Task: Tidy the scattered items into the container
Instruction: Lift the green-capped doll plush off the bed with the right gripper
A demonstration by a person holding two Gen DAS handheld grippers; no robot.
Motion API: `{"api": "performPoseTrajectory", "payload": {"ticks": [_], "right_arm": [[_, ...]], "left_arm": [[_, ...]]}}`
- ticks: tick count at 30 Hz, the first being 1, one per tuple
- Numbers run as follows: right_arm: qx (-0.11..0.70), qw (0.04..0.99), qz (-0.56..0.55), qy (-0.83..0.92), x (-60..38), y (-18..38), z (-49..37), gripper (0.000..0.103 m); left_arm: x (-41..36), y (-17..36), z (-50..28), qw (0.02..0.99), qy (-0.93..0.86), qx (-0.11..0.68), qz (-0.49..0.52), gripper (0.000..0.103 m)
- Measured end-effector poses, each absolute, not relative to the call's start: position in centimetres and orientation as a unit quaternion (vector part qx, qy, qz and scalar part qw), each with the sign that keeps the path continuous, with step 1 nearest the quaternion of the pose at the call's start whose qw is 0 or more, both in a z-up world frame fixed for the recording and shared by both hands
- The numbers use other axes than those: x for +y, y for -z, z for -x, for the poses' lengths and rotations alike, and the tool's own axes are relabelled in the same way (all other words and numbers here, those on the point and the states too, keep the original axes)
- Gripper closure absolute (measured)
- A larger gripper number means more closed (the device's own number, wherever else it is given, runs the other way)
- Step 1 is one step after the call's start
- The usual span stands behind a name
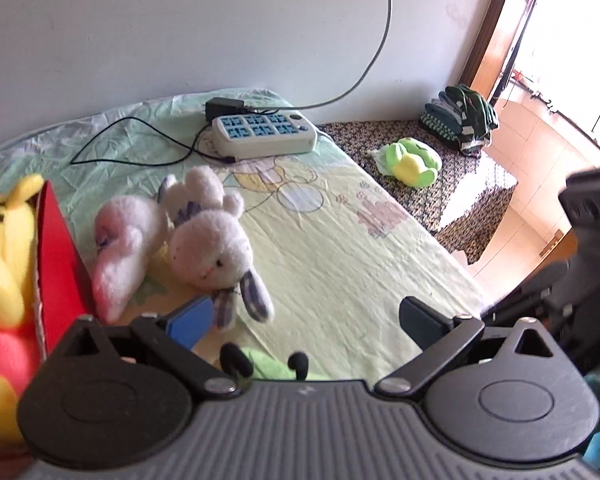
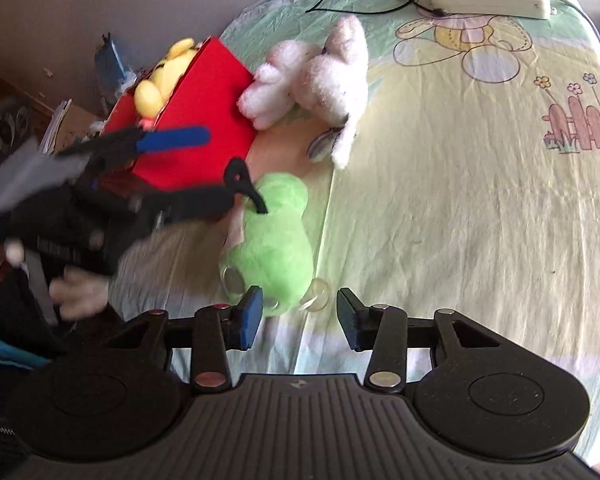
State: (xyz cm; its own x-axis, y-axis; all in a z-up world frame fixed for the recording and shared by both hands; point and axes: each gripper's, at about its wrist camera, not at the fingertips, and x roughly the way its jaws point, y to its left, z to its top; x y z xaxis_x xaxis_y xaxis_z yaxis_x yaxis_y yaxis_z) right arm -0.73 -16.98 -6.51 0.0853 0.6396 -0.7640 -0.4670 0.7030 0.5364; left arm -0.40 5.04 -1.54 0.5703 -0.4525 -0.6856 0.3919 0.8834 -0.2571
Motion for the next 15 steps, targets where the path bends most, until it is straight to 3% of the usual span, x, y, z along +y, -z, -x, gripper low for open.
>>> {"api": "performPoseTrajectory", "payload": {"ticks": [5,11,15], "right_arm": [[0.574,0.707,-0.085,-0.404,-15.3,8.5,2.6,0.061],[0.575,0.691,-0.102,-0.427,-11.6,10.3,3.7,0.062],[0.58,0.704,-0.115,-0.393,-10.3,11.7,3.2,0.062]], "left_arm": [[3.3,4.3,-2.3,0.857,0.238,0.455,0.035,0.026],[2.8,7.4,-2.9,0.844,0.209,0.494,-0.001,0.038],[2.9,8.2,-2.4,0.845,0.185,0.501,-0.019,0.039]]}}
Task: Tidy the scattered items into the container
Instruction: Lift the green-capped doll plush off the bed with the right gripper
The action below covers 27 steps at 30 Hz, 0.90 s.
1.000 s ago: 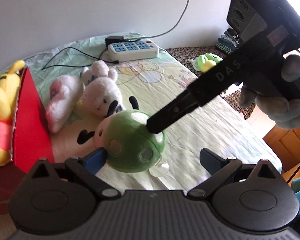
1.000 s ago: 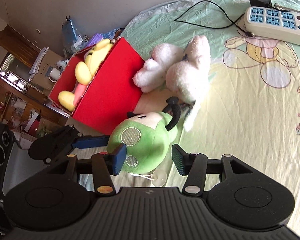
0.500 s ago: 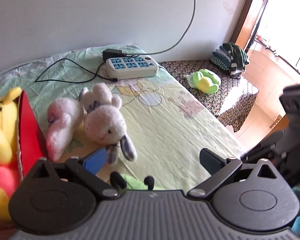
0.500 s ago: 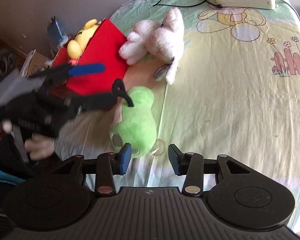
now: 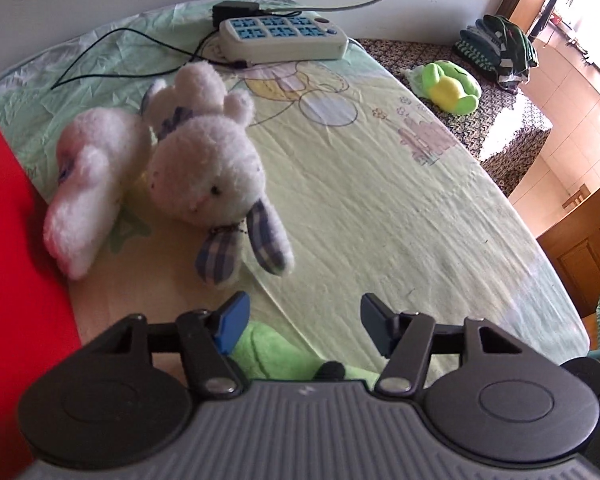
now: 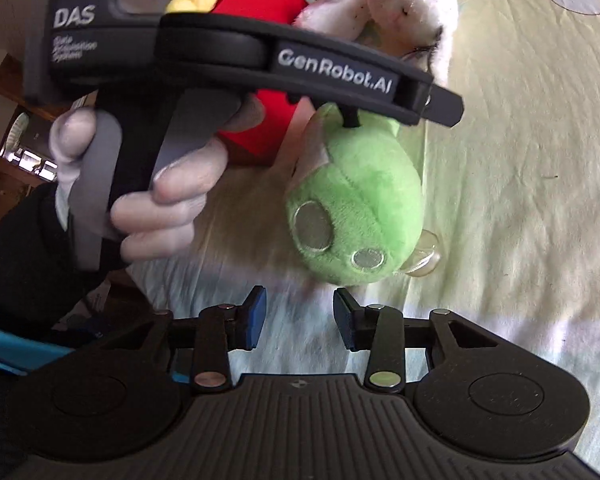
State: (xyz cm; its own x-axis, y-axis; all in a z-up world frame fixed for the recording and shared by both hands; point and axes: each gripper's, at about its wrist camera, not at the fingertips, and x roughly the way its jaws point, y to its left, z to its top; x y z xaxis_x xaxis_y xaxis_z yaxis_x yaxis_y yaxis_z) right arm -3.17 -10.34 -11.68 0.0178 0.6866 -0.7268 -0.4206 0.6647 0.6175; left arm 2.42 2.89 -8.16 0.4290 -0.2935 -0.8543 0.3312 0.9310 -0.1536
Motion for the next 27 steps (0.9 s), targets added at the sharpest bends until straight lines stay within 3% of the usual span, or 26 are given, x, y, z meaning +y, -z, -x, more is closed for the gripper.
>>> {"api": "performPoseTrajectory", "payload": {"ticks": [5,14,27], "right_arm": [[0.585,0.726,-0.146,-0.331,-11.8,12.5,2.1,0.071],[0.569,0.772,-0.135,-0.25,-15.6,11.4,-0.1,0.085],[0.536,0.794,-0.168,-0.233,-16.7,10.1,-1.9,0.082]], "left_arm": [[2.8,8.0,-1.6,0.853,0.154,0.496,-0.054,0.039],[5.0,6.3,-0.3,0.854,0.139,0.502,-0.011,0.041],[7.8,5.6,3.6,0.849,0.13,0.509,0.053,0.04]]}}
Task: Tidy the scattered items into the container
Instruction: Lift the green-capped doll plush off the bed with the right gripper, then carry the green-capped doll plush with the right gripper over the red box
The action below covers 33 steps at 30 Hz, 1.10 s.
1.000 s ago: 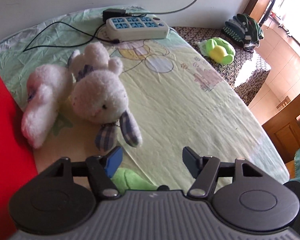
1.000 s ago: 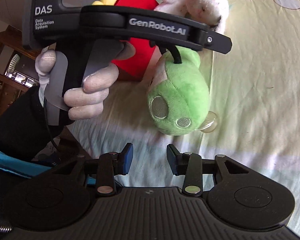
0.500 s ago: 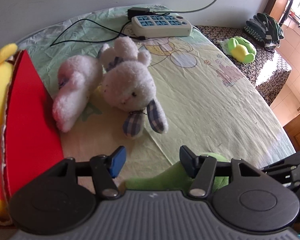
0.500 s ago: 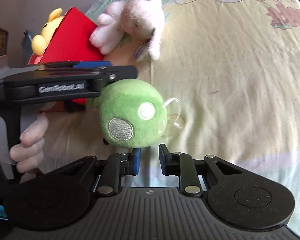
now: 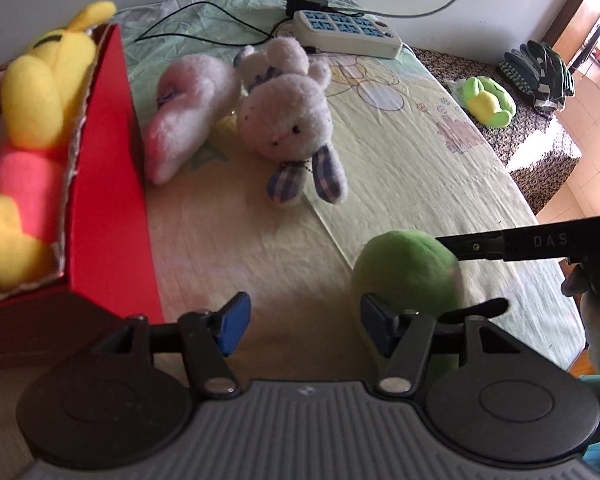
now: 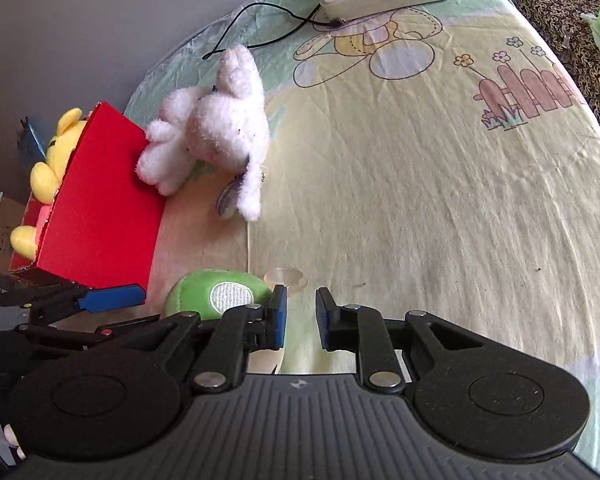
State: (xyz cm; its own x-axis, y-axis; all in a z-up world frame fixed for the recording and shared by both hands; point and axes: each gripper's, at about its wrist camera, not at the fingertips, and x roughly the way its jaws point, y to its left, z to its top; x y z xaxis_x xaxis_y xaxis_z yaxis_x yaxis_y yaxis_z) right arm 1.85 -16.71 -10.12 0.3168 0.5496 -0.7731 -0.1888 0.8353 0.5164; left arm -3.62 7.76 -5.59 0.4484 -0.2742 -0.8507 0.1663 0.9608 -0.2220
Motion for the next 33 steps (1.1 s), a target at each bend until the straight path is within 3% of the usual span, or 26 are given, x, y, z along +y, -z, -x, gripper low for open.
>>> {"api": "performPoseTrajectory", "payload": {"ticks": [4,10,18,23,30,33], "right_arm": [[0.545,0.768,-0.216,-0.259,-17.6,9.7,-1.3,0.078],[0.552,0.745,-0.243,-0.283,-16.3,10.4,-0.2,0.076],[0.554,0.726,-0.289,-0.287,-15.4,11.8,-0.5,0.057],[0.553,0.711,-0.317,-0.296,-14.9,12.6,-0.8,0.055],[0.558,0.698,-0.337,-0.298,-13.8,13.8,-1.3,0.041],[0.559,0.69,-0.346,-0.303,-13.1,14.2,-1.5,0.046]], "left_arm": [[8.2,3.9,4.9,0.855,0.16,0.486,0.087,0.03],[6.9,4.0,5.8,0.849,0.184,0.489,0.076,0.03],[7.8,7.1,4.9,0.826,0.164,0.525,0.124,0.034],[8.6,7.8,4.7,0.824,0.151,0.527,0.144,0.033],[9.1,8.4,4.8,0.827,0.136,0.523,0.155,0.032],[9.0,8.8,4.9,0.831,0.131,0.521,0.144,0.03]]}}
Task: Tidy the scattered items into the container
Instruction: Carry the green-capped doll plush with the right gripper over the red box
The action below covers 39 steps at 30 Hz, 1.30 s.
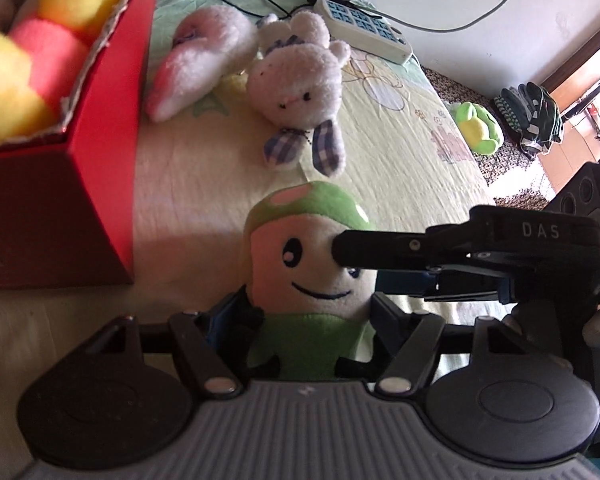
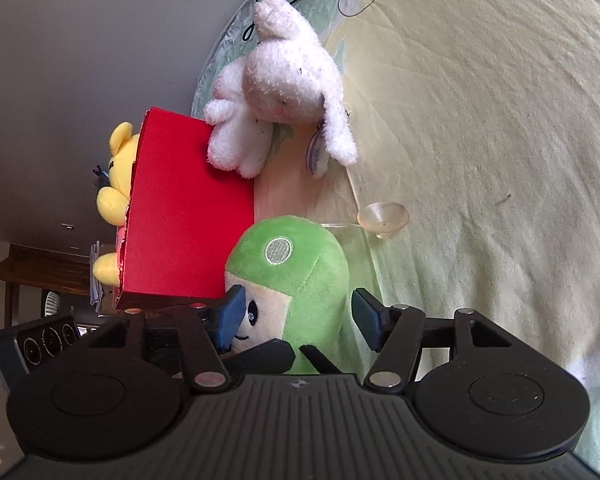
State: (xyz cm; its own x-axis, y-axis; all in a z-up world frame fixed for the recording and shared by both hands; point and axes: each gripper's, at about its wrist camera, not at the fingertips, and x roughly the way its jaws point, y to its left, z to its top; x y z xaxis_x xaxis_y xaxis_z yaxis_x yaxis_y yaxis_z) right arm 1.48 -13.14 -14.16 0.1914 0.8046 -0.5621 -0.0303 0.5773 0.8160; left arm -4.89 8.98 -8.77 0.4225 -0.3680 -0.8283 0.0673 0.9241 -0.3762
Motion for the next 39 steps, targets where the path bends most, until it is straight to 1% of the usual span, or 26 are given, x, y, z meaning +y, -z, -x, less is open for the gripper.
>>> {"api": "performPoseTrajectory", "payload": {"ticks": [3,5,9,17,28,39], "right_arm": [[0.555,0.696,-0.334,-0.309,-12.3,13.9,-1.6,0.047],[0.556,0.698,-0.326,-0.312,-12.0,13.8,-1.6,0.049],[0.559,0.7,-0.318,-0.311,-12.1,13.5,-1.6,0.053],[0.522,0.728,-0.303,-0.327,-13.1,9.4,-1.3,0.053],[0.462,0.778,-0.289,-0.313,-10.9,3.7,-0.2,0.053],[0.384,0.839,-0.266,-0.28,-7.1,-1.5,2.0,0.053]], "left_arm": [[8.9,8.9,5.0,0.836,0.125,0.518,0.132,0.029],[8.4,8.9,5.0,0.838,0.126,0.521,0.104,0.032],[7.4,8.2,5.2,0.845,0.128,0.514,0.074,0.035],[6.7,4.3,6.0,0.873,0.141,0.463,0.055,0.037],[8.8,-0.1,5.4,0.889,0.178,0.421,0.039,0.036],[13.4,-3.9,5.0,0.899,0.223,0.374,0.045,0.036]]}}
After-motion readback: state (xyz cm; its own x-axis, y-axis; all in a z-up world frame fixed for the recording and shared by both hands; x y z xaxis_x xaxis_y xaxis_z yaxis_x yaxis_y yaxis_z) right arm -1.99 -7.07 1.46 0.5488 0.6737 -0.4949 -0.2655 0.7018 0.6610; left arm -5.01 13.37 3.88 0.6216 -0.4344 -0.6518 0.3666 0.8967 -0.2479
